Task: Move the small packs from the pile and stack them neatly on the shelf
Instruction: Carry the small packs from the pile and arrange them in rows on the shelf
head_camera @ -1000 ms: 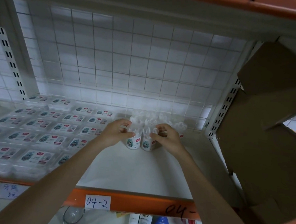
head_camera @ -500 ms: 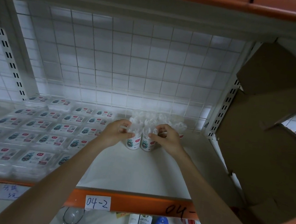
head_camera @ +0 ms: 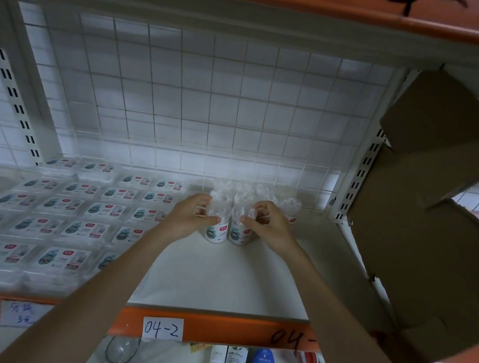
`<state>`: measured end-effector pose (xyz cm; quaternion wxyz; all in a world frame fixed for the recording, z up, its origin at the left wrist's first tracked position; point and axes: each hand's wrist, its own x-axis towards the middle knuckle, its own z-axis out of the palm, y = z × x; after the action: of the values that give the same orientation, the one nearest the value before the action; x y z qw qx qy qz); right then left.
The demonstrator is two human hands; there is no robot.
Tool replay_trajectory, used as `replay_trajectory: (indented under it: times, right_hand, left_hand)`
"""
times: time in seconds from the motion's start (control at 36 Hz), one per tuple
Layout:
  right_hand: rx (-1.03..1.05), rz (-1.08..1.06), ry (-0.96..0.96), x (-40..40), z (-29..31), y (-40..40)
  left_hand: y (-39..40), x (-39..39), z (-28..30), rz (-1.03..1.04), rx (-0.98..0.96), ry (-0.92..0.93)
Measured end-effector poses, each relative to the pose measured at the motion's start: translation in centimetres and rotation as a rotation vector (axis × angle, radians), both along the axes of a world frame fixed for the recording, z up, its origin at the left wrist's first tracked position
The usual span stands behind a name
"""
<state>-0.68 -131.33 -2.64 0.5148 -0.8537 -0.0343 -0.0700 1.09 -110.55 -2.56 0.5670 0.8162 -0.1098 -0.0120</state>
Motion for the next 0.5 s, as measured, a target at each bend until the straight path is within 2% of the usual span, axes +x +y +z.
replay_trajectory:
  times: [0.08,0.14,0.28,0.33,0.39,0.5]
  right_hand:
    - [-0.027,-0.014,-0.017,-1.0,0.1,0.0]
    - [-0.128,-0.001,-0.066,-2.2,0.3,-0.3]
    - [-0.563,-0.057,-0.292,-6.2,-0.1,-0.5]
    - [-0.706,-0.083,-0.327,-7.8,-1.1,-0.2]
    - [-0.781,-0.117,-0.358,-9.7,-1.9,0.0]
    - [-0.806,-0.144,-0.379,-13.4,-3.2,0.6]
  left_hand:
    - [0.1,-0.6,0.3,0.013,0.066,-0.04]
    - [0.2,-1.2,0.6,0.052,0.177,-0.133]
    - [0.0,-4.6,0.5,0.155,0.686,-0.587]
    - [-0.5,-6.1,0.0,0.128,0.819,-0.745]
    - [-1.0,-7.6,-1.2,0.077,0.853,-0.788]
    - [-2.0,-10.5,-3.1,0.014,0.886,-0.793]
